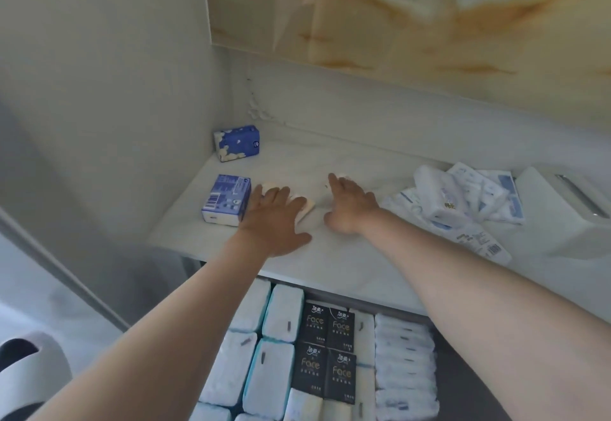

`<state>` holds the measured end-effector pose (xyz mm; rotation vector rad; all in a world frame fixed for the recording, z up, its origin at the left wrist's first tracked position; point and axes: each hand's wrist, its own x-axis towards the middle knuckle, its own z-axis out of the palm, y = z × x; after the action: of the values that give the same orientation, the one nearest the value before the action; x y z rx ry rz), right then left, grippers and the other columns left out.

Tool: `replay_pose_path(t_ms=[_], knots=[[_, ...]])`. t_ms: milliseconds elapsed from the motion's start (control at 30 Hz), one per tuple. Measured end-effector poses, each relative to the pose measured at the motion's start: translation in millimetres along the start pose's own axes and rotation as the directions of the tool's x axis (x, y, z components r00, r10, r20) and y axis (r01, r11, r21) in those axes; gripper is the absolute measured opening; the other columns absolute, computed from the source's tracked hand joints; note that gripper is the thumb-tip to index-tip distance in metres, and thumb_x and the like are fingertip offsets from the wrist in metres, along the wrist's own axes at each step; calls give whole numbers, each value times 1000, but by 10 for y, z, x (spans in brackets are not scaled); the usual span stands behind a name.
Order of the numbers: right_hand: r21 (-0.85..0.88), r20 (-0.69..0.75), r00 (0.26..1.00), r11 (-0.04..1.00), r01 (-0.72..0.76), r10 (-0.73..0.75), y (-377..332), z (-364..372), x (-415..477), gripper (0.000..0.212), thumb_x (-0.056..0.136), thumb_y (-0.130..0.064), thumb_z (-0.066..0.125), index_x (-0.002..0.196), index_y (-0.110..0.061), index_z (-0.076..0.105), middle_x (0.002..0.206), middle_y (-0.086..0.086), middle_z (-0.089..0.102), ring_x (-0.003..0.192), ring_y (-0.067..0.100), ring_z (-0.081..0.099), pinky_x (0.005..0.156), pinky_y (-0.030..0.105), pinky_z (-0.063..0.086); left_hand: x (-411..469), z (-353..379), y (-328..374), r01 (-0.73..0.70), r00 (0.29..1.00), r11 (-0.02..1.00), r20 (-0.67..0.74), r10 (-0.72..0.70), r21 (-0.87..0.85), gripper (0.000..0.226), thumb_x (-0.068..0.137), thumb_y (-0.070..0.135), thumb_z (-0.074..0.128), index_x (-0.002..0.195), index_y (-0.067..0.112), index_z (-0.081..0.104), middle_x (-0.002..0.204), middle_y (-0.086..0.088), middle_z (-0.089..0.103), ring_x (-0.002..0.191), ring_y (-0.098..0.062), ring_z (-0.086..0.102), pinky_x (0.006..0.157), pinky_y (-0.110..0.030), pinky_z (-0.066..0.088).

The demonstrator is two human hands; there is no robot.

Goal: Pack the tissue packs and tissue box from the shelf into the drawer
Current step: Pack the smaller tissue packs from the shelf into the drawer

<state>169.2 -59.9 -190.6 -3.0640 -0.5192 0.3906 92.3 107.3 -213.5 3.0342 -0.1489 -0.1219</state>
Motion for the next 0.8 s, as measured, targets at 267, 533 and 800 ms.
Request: replay_pose_path(t_ms=[267,533,800], knots=[[-104,-268,942,978,179,-201,90,199,-208,61,87,-21,53,146,-22,42,138,6,44,129,27,38,111,39,23,-162,-21,51,-178,981,962,-119,156,-206,77,69,52,73,137,35,43,118,3,40,117,-18,34,105,-35,27],[79,-160,971,978,194,-180,129,155,-471,37,92,-17,61,128,-20,50,139,9,46,125,31,46,99,38,36,-405,-28,-55,-71,997,952,-35,63,-296,59,82,11,60,135,34,53,155,2,20,139,-20,17,110,-34,33],[361,-114,954,883,300,-278,-40,65,-934,72,76,-8,67,142,-26,44,132,2,34,122,19,41,102,27,36,-621,22,-61,-28,999,952,-53,13,-305,50,86,23,61,133,36,52,129,0,47,120,-24,38,104,-36,38]])
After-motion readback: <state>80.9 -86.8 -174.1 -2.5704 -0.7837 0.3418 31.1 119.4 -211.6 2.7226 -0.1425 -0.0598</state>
